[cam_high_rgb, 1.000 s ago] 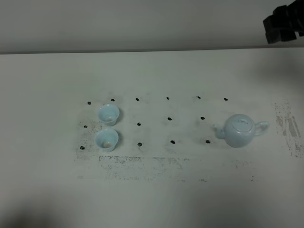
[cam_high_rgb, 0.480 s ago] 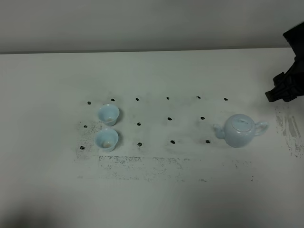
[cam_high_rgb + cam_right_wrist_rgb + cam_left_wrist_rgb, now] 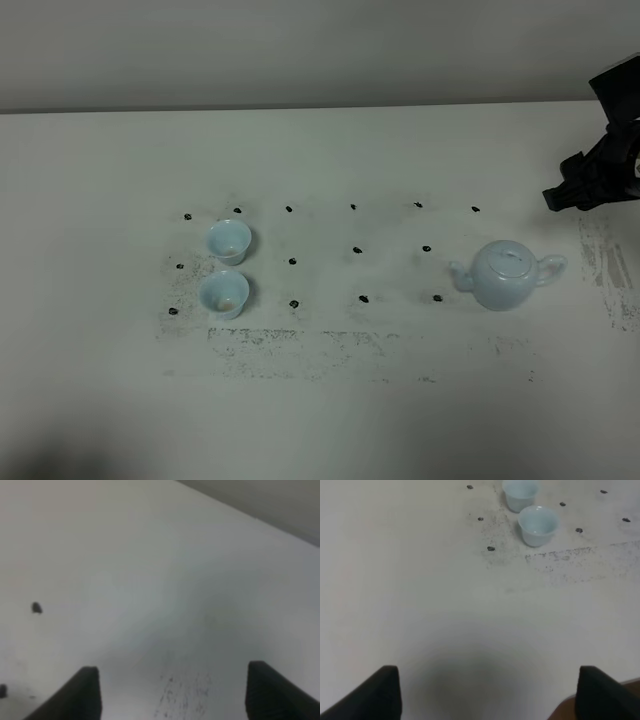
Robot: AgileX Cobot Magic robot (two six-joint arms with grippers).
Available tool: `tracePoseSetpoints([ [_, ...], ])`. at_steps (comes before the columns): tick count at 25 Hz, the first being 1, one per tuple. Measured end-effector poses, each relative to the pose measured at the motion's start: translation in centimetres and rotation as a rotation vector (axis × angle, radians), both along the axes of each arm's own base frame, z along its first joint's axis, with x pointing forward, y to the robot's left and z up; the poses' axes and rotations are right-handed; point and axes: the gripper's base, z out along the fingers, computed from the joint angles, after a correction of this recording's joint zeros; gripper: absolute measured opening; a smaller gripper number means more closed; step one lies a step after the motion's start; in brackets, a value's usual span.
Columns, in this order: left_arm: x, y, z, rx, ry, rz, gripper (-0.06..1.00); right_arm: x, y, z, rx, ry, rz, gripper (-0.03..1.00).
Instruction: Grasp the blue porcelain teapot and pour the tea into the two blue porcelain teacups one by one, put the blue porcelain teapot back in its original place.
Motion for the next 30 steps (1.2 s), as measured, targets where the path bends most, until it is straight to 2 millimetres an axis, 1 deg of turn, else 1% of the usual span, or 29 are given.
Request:
tracePoseSetpoints([
  [3, 0.0, 0.0, 0.0, -0.001, 0.0, 0.0, 0.68, 0.2, -1.0, -1.3, 0.026, 0.037, -0.057, 0.58],
  [6, 0.0, 0.0, 0.0, -0.001, 0.0, 0.0, 0.68, 0.2, -1.4, -2.3, 0.059, 0.083, -0.121, 0.58],
  [11, 0.0, 0.0, 0.0, -0.001, 0.0, 0.0, 0.68, -0.3, -1.5, -2.8, 0.179, 0.135, -0.276, 0.58],
  [15, 0.0, 0.0, 0.0, -0.001, 0.0, 0.0, 0.68, -0.9, -1.5, -3.3, 0.224, 0.208, -0.367, 0.55],
  [18, 0.0, 0.0, 0.0, -0.001, 0.0, 0.0, 0.68, -1.3, -0.9, -3.6, 0.235, 0.253, -0.388, 0.53],
  [24, 0.0, 0.0, 0.0, -0.001, 0.0, 0.0, 0.68, -1.3, 0.7, -3.6, 0.257, 0.266, -0.367, 0.49],
  [30, 0.0, 0.0, 0.0, -0.001, 0.0, 0.0, 0.68, -1.7, 1.3, -3.8, 0.261, 0.306, -0.379, 0.49],
])
